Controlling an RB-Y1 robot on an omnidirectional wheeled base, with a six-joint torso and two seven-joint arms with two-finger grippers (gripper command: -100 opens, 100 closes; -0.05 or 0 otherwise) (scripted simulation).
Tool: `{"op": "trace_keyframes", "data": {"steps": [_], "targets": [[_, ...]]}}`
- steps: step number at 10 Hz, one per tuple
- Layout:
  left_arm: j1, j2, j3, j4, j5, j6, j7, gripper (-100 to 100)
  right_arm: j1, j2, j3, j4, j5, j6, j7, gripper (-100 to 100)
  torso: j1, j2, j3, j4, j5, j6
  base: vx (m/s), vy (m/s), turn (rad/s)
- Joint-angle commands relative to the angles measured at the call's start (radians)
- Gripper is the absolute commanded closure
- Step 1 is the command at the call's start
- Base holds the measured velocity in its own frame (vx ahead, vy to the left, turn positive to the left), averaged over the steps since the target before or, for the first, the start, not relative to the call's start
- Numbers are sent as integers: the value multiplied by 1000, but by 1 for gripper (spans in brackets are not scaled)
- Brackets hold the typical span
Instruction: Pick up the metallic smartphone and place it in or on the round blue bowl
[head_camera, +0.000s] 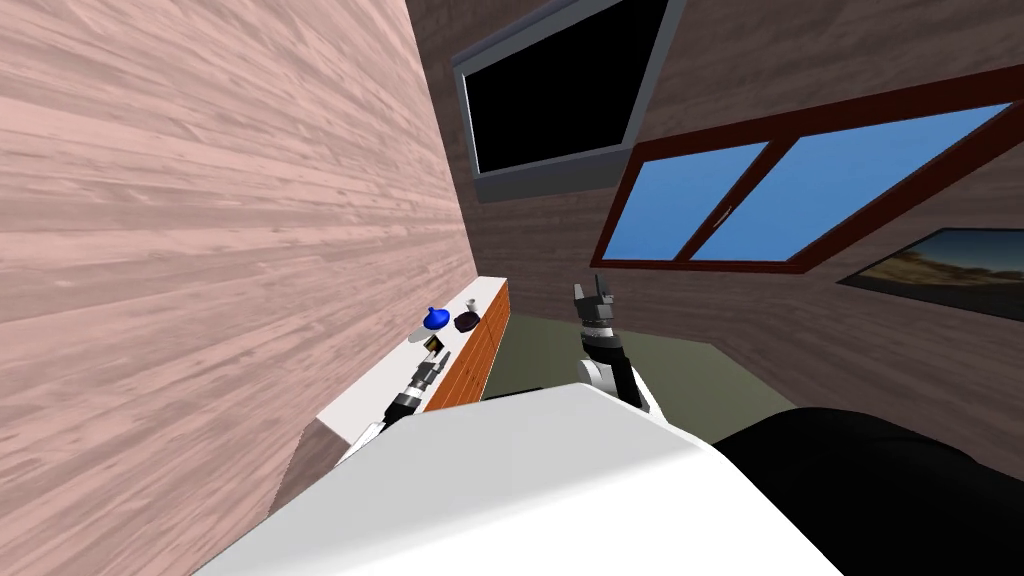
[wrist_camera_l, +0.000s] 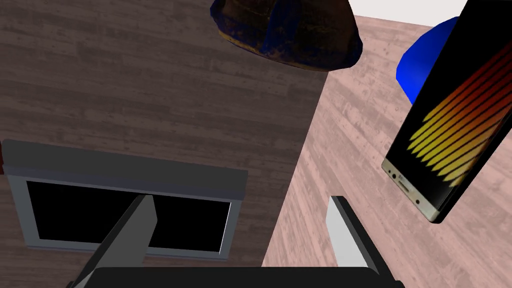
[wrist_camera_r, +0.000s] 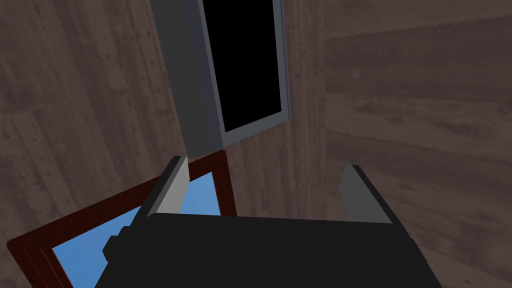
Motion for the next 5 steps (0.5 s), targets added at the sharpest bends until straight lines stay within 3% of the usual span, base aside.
{"op": "trace_keyframes", "data": {"steps": [1, 3, 4, 5], "targets": [[-19, 28, 8, 50, -14, -18, -16, -100, 0, 0, 0, 0, 0, 0, 0, 0, 0, 0, 0, 0, 0, 0, -12, 102, -168], [-32, 45, 12, 101, -23, -29, -26, -100, 0, 0, 0, 0, 0, 0, 0, 0, 3, 0, 0, 0, 1, 0, -8, 100, -106], [-32, 45, 12, 101, -23, -29, -26, -100, 0, 0, 0, 0, 0, 0, 0, 0, 1, -1, 0, 0, 0, -1, 7, 29, 24], [-44, 61, 16, 136, -31, -39, -36, -100, 0, 0, 0, 0, 0, 0, 0, 0, -2, -1, -1, 0, 0, -1, 5, 31, -79]]}}
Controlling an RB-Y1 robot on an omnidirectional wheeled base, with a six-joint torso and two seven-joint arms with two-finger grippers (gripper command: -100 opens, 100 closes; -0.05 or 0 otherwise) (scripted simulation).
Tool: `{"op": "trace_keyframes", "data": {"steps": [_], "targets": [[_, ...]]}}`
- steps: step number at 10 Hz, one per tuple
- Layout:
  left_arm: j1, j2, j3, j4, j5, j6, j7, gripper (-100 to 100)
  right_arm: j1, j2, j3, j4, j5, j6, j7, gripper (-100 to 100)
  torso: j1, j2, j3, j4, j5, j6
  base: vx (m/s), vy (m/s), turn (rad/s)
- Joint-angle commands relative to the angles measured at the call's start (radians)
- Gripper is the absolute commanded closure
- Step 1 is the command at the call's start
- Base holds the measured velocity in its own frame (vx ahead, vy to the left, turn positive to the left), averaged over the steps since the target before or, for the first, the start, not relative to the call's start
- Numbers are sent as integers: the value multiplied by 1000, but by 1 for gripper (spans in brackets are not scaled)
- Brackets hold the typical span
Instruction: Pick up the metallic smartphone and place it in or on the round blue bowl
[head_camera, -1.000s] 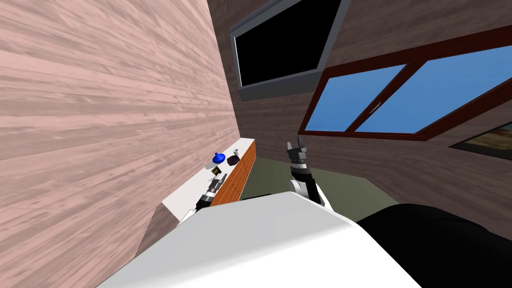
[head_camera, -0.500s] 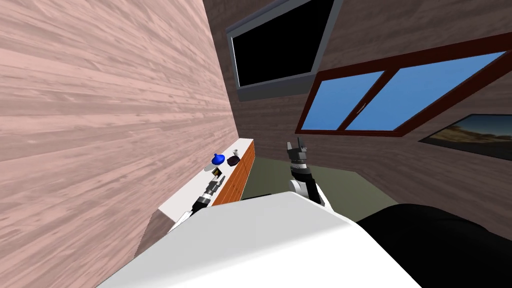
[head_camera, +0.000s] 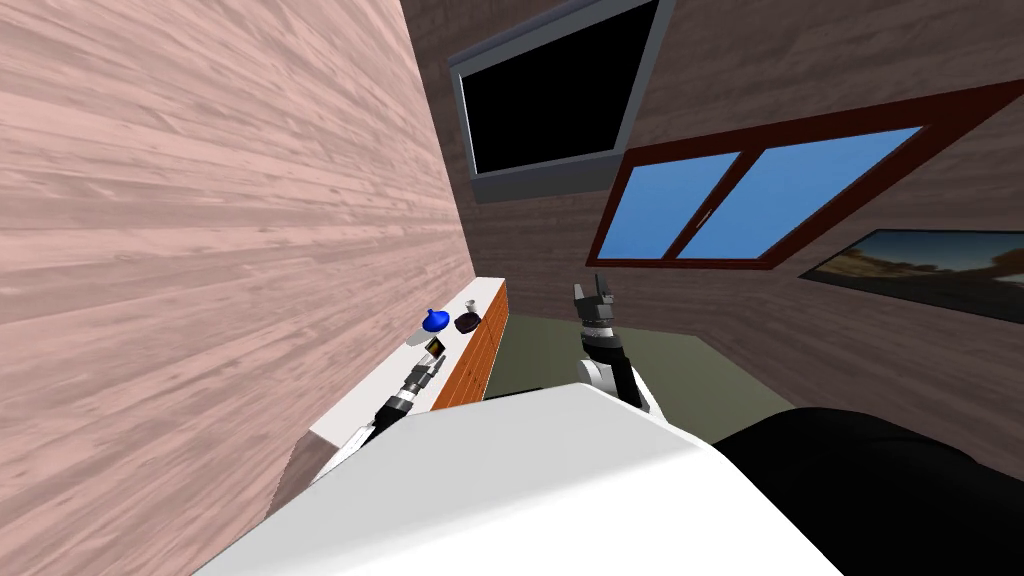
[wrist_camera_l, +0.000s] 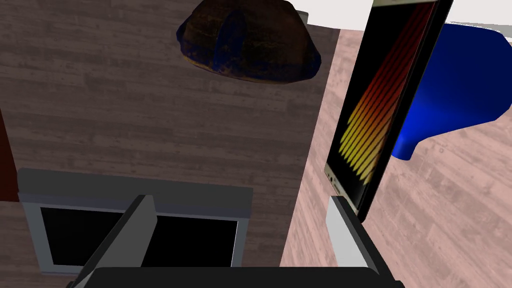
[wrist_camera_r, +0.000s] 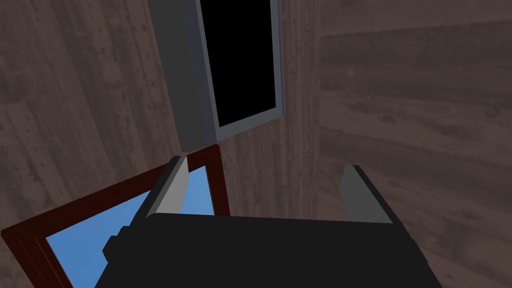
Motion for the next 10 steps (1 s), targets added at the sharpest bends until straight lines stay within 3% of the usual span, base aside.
{"op": "trace_keyframes", "data": {"steps": [1, 7, 8, 9, 10], "targets": [[-14, 22, 6, 47, -12, -16, -16, -100, 0, 0, 0, 0, 0, 0, 0, 0, 0, 0, 0, 0, 0, 0, 2, 67, -167], [-62, 95, 21, 174, -45, -61, -59, -100, 0, 0, 0, 0, 0, 0, 0, 0, 2, 0, 0, 0, 0, 0, 0, 72, -98], [-51, 85, 20, 155, -40, -56, -54, -100, 0, 0, 0, 0, 0, 0, 0, 0, 2, 0, 0, 0, 1, 0, 1, 37, -22], [-51, 86, 21, 156, -41, -57, -55, 0, 0, 0, 0, 0, 0, 0, 0, 0, 0, 0, 0, 0, 0, -1, 0, 7, 2], [-51, 86, 21, 156, -41, -57, -55, -100, 0, 0, 0, 0, 0, 0, 0, 0, -2, 0, 0, 0, 0, 0, 0, 0, 0]]}}
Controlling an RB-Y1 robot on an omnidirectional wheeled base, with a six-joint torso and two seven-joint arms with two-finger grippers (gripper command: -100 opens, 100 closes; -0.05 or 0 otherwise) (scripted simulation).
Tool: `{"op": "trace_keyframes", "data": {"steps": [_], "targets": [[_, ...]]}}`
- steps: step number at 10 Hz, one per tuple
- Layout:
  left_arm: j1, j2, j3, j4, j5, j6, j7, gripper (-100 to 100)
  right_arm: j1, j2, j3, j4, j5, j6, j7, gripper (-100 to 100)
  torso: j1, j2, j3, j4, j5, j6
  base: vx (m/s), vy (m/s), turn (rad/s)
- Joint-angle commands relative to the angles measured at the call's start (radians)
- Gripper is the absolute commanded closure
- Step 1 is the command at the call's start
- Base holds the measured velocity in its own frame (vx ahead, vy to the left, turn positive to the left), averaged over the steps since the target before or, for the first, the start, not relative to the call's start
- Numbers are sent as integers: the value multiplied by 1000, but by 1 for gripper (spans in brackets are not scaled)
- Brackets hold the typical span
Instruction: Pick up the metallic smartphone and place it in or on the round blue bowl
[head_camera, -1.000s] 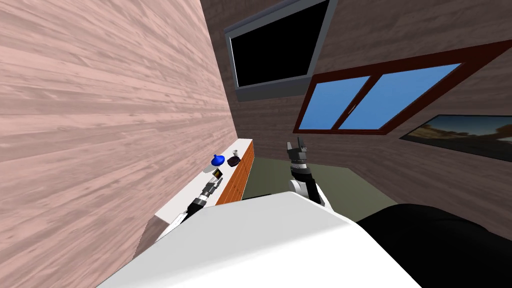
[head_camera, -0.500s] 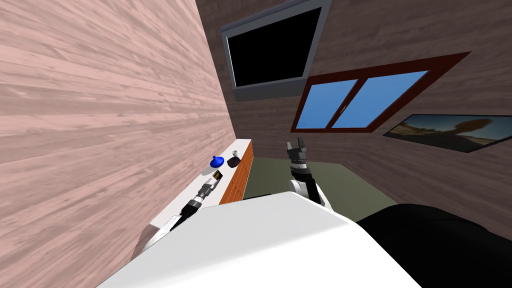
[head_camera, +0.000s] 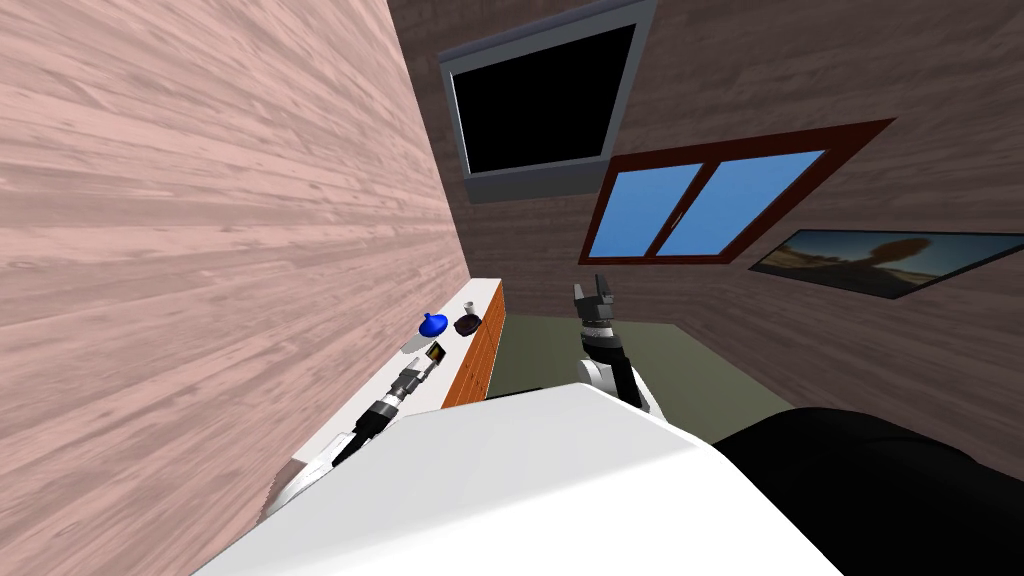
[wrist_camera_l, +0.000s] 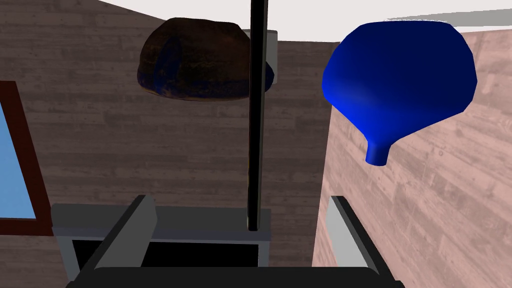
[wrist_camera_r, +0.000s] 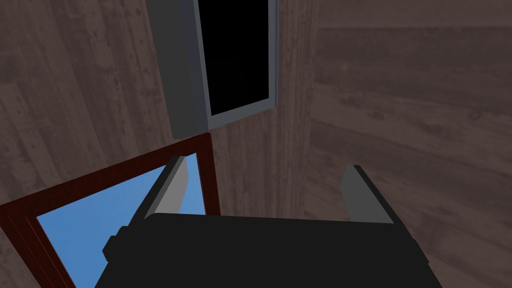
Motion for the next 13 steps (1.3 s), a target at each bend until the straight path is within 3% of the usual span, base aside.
{"op": "trace_keyframes", "data": {"steps": [1, 5, 6, 7, 8, 9, 10, 11, 13], "targets": [[0, 0, 0, 0, 0, 0, 0, 100, 0, 0, 0, 0, 0, 0, 0, 0, 0, 0, 0, 0, 0, 0, 0, 0, 0], [0, 0, 0, 0, 0, 0, 0, 100, 0, 0, 0, 0, 0, 0, 0, 0, 0, 0, 0, 0, 0, 0, 0, 0, 0], [0, 0, 0, 0, 0, 0, 0, 0, 0, 0, 0, 0, 0, 0, 0, 0, 0, 0, 0, 0, 0, 0, 0, 0, 0], [-16, 28, 19, -18, 15, -7, 20, -100, 0, 0, 0, 0, 0, 0, 0, 0, 0, 0, 0, 0, 0, 0, -25, -42, 36], [-10, 23, 11, -7, 9, -6, 14, -100, 0, 0, 0, 0, 0, 0, 0, 0, -3, 1, 1, 0, -1, 0, -15, -26, 13], [-11, 26, 12, -8, 10, -8, 18, 0, 0, 0, 0, 0, 0, 0, 0, 0, -2, 1, 1, 0, 0, 0, 0, 0, 0], [-11, 26, 12, -8, 10, -8, 18, -100, 0, 0, 0, 0, 0, 0, 0, 0, -1, 0, 0, 0, 0, 0, 0, 0, 0], [-11, 26, 12, -8, 10, -8, 18, 100, 0, 0, 0, 0, 0, 0, 0, 0, -1, 0, 0, 0, 0, 0, 0, 0, 0], [-11, 26, 12, -8, 10, -8, 18, 100, 0, 0, 0, 0, 0, 0, 0, 0, 0, 0, 0, 0, 0, 0, 0, 0, 0]]}}
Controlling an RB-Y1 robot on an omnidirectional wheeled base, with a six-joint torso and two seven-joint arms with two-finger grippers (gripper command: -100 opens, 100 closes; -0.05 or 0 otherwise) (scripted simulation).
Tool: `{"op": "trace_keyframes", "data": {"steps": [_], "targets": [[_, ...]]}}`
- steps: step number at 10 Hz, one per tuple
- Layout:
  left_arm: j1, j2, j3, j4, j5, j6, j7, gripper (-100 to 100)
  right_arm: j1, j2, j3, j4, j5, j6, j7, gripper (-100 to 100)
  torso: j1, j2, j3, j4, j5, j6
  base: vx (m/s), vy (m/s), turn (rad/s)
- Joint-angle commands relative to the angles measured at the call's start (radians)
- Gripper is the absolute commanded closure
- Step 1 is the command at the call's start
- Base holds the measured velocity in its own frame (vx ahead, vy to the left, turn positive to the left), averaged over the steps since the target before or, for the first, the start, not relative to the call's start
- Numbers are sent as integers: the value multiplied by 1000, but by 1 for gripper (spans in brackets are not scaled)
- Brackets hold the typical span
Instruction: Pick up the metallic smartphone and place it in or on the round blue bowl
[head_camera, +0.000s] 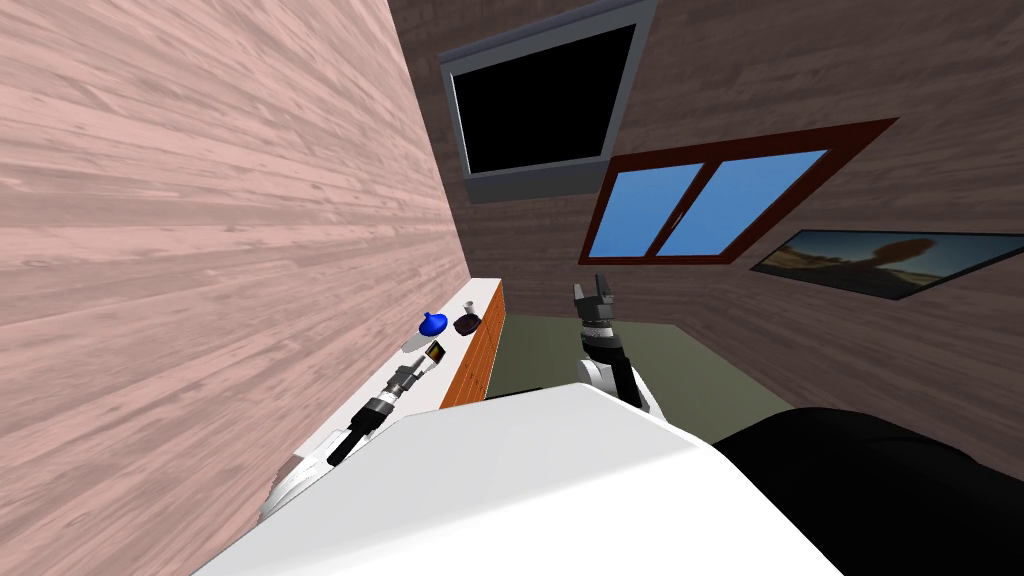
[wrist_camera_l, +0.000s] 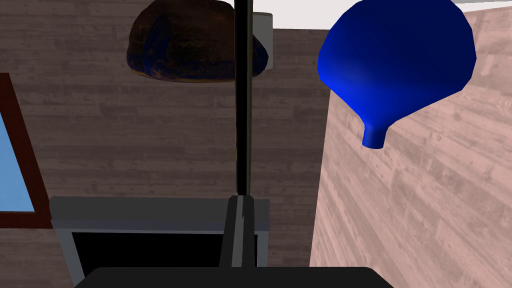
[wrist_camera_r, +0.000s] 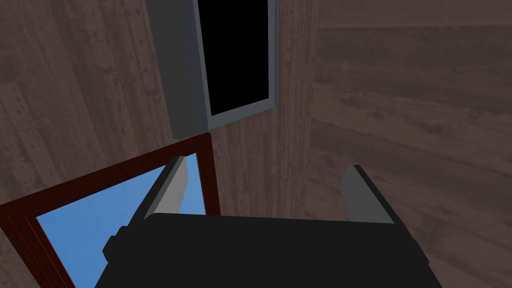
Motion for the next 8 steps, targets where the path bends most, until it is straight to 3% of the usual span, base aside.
{"op": "trace_keyframes", "data": {"steps": [1, 2, 4, 5, 6, 7, 8], "targets": [[0, 0, 0, 0, 0, 0, 0, 100, 0, 0, 0, 0, 0, 0, 0, 0, 0, 0, 0, 0, 0, 0, 0, 0, 0], [0, 0, 0, 0, 0, 0, 0, 100, 0, 0, 0, 0, 0, 0, 0, 0, 0, 0, 0, 0, 0, 0, 0, 0, 0], [0, 0, 0, 0, 0, 0, 0, -100, 0, 0, 0, 0, 0, 0, 0, 0, 0, 0, 0, 0, 0, 0, 0, 0, 0], [0, 0, 0, 0, 0, 0, 0, 0, 0, 0, 0, 0, 0, 0, 0, 0, 0, 0, 0, 0, 0, 0, 0, 0, 0], [0, 0, 0, 0, 0, 0, 0, -100, 0, 0, 0, 0, 0, 0, 0, 0, 0, 0, 0, 0, 0, 0, 0, 0, 0], [0, 0, 0, 0, 0, 0, 0, 100, 0, 0, 0, 0, 0, 0, 0, 0, 0, 0, 0, 0, 0, 0, 0, 0, 0], [0, 0, 0, 0, 0, 0, 0, 100, 0, 0, 0, 0, 0, 0, 0, 0, 0, 0, 0, 0, 0, 0, 0, 0, 0]]}}
